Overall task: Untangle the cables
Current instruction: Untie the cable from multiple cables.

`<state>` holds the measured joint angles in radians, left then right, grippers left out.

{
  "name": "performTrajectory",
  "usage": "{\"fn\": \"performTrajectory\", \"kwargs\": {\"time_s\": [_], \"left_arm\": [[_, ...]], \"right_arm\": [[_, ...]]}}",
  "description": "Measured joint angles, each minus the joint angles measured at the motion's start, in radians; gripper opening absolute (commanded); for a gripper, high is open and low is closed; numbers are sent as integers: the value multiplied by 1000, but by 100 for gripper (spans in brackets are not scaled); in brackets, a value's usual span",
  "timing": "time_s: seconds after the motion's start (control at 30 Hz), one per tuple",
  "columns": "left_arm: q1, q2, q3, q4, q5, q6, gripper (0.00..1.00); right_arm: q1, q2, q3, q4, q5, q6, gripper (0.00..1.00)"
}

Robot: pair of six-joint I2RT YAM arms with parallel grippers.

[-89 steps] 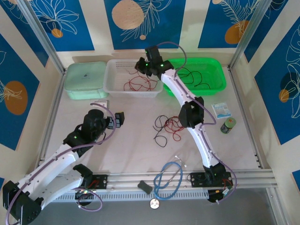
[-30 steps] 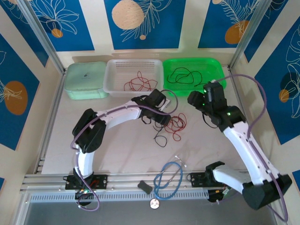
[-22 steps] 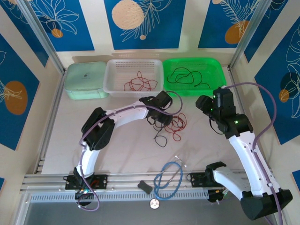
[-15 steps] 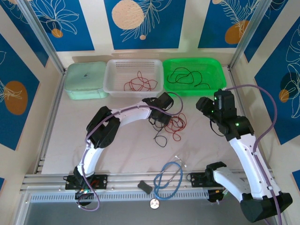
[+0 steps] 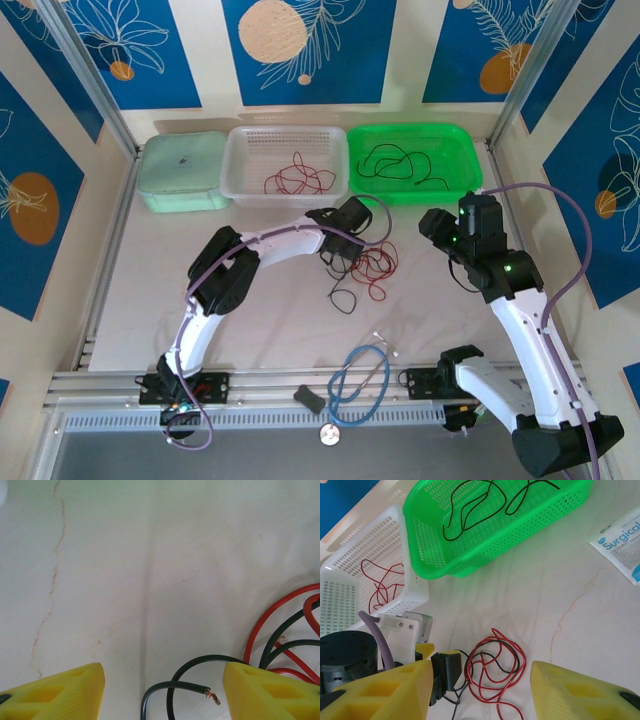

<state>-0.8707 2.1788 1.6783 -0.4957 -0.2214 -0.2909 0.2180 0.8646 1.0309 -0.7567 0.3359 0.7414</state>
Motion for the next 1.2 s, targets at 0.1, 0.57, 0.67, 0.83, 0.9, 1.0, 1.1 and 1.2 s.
{"fn": "performTrajectory", "kwargs": {"time_s": [0.1, 0.57, 0.67, 0.83, 0.9, 1.0, 1.1, 1.2], "left_arm": [[0, 0, 0, 2, -1, 0, 56], [0, 2, 0, 51, -31, -8, 34], [0, 3, 0, 61, -42, -8, 32], [0, 4, 0, 66, -50, -7, 31], [0, 4, 0, 65, -50, -7, 32], [0, 4, -5, 66, -50, -9, 39], [0, 4, -22, 65, -49, -18, 43], [0, 4, -36, 63, -50, -19, 44]], "right_arm": [[-3, 0, 0, 0, -3, 0, 53], [-8, 0, 0, 0, -9, 0, 52], [-9, 0, 0, 0, -11, 0, 52], [-10, -8, 0, 0, -12, 0, 52], [-10, -13, -1, 0, -13, 0, 52], [-11, -21, -1, 0, -14, 0, 51], [-13, -31, -2, 0, -14, 0, 52], [-15, -37, -2, 0, -15, 0, 51]]}}
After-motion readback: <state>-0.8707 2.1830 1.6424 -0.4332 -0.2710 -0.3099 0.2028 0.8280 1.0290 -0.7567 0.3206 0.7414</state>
